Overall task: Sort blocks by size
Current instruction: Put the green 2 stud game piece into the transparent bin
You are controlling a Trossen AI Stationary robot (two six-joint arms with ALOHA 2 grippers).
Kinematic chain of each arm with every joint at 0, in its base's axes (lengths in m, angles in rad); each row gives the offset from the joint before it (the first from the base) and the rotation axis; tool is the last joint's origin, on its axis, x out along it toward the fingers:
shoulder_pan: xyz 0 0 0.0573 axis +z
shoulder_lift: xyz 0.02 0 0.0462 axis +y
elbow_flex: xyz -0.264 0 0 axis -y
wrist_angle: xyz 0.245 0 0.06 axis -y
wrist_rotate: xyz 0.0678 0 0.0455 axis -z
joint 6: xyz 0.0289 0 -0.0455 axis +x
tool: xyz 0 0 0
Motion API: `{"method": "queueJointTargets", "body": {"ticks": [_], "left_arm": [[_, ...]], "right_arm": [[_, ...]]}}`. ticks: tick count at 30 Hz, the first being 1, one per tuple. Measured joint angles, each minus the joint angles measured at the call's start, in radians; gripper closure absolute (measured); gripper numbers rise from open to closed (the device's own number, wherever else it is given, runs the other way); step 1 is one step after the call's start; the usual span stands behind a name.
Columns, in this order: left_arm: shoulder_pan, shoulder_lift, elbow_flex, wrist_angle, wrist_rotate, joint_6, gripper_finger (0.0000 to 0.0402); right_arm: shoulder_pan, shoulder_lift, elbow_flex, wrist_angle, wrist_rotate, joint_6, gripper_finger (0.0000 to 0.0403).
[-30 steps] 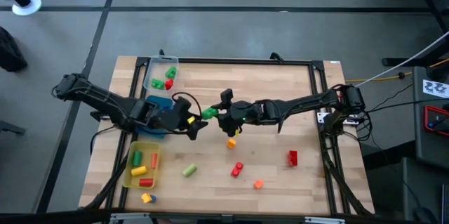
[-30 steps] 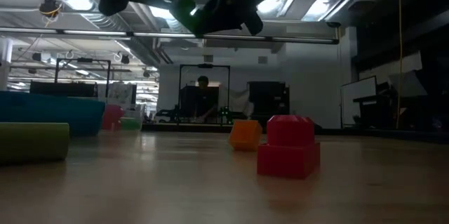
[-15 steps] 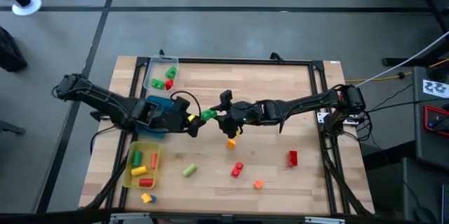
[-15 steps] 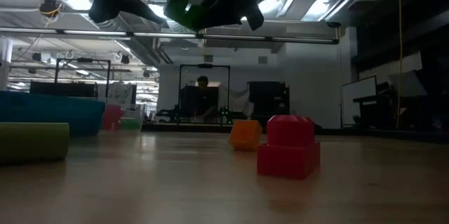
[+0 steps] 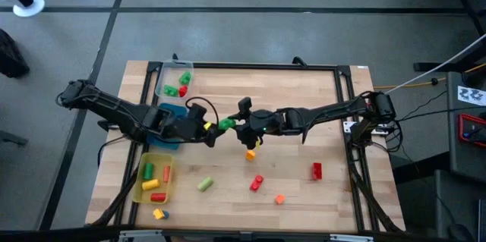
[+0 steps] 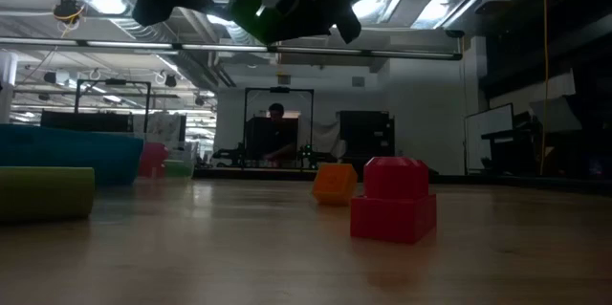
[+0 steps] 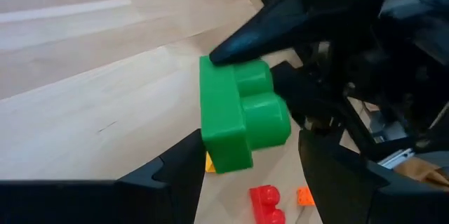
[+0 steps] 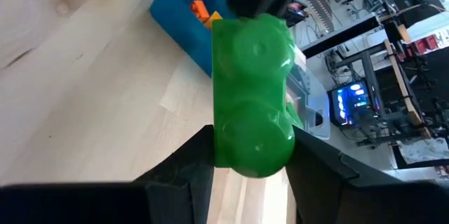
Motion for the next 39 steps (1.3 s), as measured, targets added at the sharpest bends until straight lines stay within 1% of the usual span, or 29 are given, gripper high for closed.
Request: {"method": "queueJointTargets", "body": {"ticks": [13, 23, 25, 30, 39], "left_arm": [[0.038, 0.008, 0.000, 0.009, 0.003, 0.000, 0.0192], [0.043, 0.031, 0.000, 0.040, 0.009, 0.005, 0.0193], [0.043, 0.031, 0.000, 0.041, 0.009, 0.006, 0.0202], [0.043, 0.030, 0.000, 0.042, 0.009, -0.002, 0.0245], [0.050, 0.023, 0.000, 0.033, 0.014, 0.020, 0.0245]], "right_arm": [[0.000, 0.000, -0.001, 0.006, 0.002, 0.000, 0.0249], [0.000, 0.002, -0.002, 0.037, 0.002, -0.001, 0.0249], [0.000, 0.002, -0.002, 0.036, 0.002, -0.001, 0.0249], [0.000, 0.002, -0.002, 0.037, 0.006, -0.004, 0.0249], [-0.001, 0.002, -0.002, 0.036, 0.004, -0.002, 0.0249]]}}
